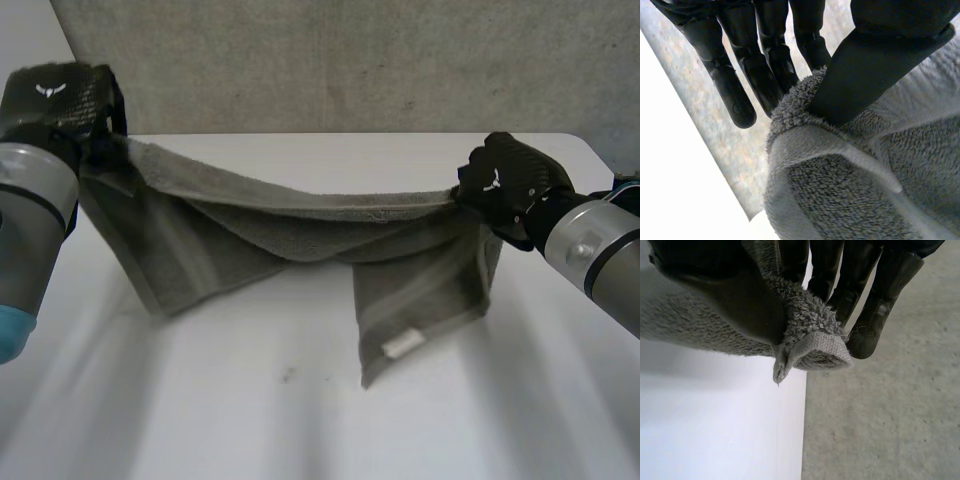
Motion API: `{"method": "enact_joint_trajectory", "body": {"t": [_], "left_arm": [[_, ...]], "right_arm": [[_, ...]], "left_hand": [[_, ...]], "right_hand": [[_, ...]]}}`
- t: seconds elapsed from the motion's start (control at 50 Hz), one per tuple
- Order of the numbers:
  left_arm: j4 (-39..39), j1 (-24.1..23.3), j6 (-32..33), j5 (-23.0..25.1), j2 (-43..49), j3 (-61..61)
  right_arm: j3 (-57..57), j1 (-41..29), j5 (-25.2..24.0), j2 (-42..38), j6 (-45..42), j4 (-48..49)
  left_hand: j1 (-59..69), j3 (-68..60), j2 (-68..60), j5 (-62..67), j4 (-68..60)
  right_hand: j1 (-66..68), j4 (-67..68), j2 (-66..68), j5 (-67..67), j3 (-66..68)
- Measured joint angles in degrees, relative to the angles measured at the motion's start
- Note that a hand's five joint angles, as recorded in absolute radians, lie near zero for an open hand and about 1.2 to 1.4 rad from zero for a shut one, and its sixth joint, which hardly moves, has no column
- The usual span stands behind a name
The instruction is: Fold the towel.
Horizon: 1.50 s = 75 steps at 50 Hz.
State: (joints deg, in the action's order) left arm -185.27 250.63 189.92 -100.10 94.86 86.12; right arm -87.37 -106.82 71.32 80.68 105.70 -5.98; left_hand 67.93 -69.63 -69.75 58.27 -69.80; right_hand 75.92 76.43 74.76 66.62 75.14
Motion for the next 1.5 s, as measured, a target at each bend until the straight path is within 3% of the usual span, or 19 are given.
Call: {"method": "enact_joint_trajectory", "body": {"t": [0.06, 0.08, 0.12, 0.18, 0.36, 0.4, 0.58, 0.7, 0.92, 1.2, 1.34, 1.46, 1.5], "left_arm": [[0.0, 0.7, 0.0, 0.2, 0.0, 1.7], [-0.1, 1.0, 0.1, 0.3, 0.0, 2.6], [-0.1, 1.1, 0.1, 0.3, 0.3, 4.0], [-0.3, 1.2, 0.1, 0.4, 0.7, 5.5], [-0.5, 1.2, 0.2, 0.5, 3.0, 8.0], [-0.5, 1.2, 0.2, 0.5, 3.2, 8.0], [-0.5, 1.6, 0.2, 0.5, 2.9, 7.9], [-0.3, 1.6, 0.1, 0.5, 2.2, 8.3], [-0.4, 1.6, 0.2, 0.4, 1.3, 9.9], [-0.5, 1.4, 0.2, 0.4, 1.3, 10.6], [-0.6, 1.5, 0.2, 0.4, 1.3, 10.9], [-0.6, 1.6, 0.2, 0.4, 1.4, 10.9], [-0.6, 1.7, 0.2, 0.4, 1.4, 10.9]], "right_arm": [[-1.1, 0.6, -2.6, -0.6, -1.8, -0.4], [-2.2, 0.9, -4.5, -1.2, -2.3, -0.4], [-3.8, 1.2, -6.9, -2.1, -2.6, -0.2], [-6.0, 1.7, -9.6, -3.7, -2.6, 0.0], [-8.6, 3.6, -12.3, -6.5, 3.5, 1.3], [-8.5, 4.0, -11.8, -6.4, 9.3, 2.5], [-6.8, 7.0, -5.5, -2.0, 52.8, 6.5], [-6.2, 8.2, -3.2, -0.3, 67.6, 7.2], [-1.0, 7.2, -0.2, -3.8, 64.4, 7.5], [12.9, -2.9, 12.1, -17.3, 45.4, 6.8], [20.1, -6.2, 15.7, -23.6, 42.4, 4.2], [25.9, -7.3, 16.3, -28.2, 42.4, 0.7], [27.6, -7.4, 16.5, -29.7, 42.4, -0.3]], "left_hand": [[0.0, 0.0, 0.0, 0.0, 0.0], [0.0, 0.0, 0.0, 0.0, 0.0], [0.0, 0.0, 0.0, 0.0, 0.0], [0.0, 0.0, 0.0, 0.0, 0.0], [0.0, -0.1, 0.0, 0.0, 0.0], [0.0, -0.1, 0.0, 0.0, 0.0], [0.0, -0.1, 0.0, 0.0, 0.0], [0.0, -0.1, 0.0, 0.0, 0.0], [0.0, -0.1, 0.0, 0.0, 0.0], [0.0, -0.1, 0.0, 0.0, 0.0], [0.0, -0.1, 0.0, 0.0, 0.0], [0.0, -0.1, 0.0, 0.0, 0.0], [0.0, -0.1, 0.0, 0.0, 0.0]], "right_hand": [[-4.8, -5.1, -4.4, -5.5, -4.5], [-19.1, -18.5, -17.8, -19.2, -17.6], [-35.2, -34.3, -34.7, -35.6, -33.4], [-49.8, -49.8, -48.8, -51.5, -48.8], [-53.0, -53.8, -51.7, -56.0, -52.3], [-53.0, -53.8, -51.7, -55.7, -52.4], [-53.0, -53.7, -51.7, -54.2, -52.3], [-53.0, -53.7, -51.7, -54.2, -52.3], [-53.0, -53.8, -51.7, -54.6, -52.4], [-53.0, -53.8, -51.7, -54.7, -52.3], [-52.8, -53.5, -51.6, -53.3, -52.2], [-42.9, -43.8, -41.8, -43.5, -42.6], [-32.1, -33.3, -31.4, -33.2, -32.0]]}}
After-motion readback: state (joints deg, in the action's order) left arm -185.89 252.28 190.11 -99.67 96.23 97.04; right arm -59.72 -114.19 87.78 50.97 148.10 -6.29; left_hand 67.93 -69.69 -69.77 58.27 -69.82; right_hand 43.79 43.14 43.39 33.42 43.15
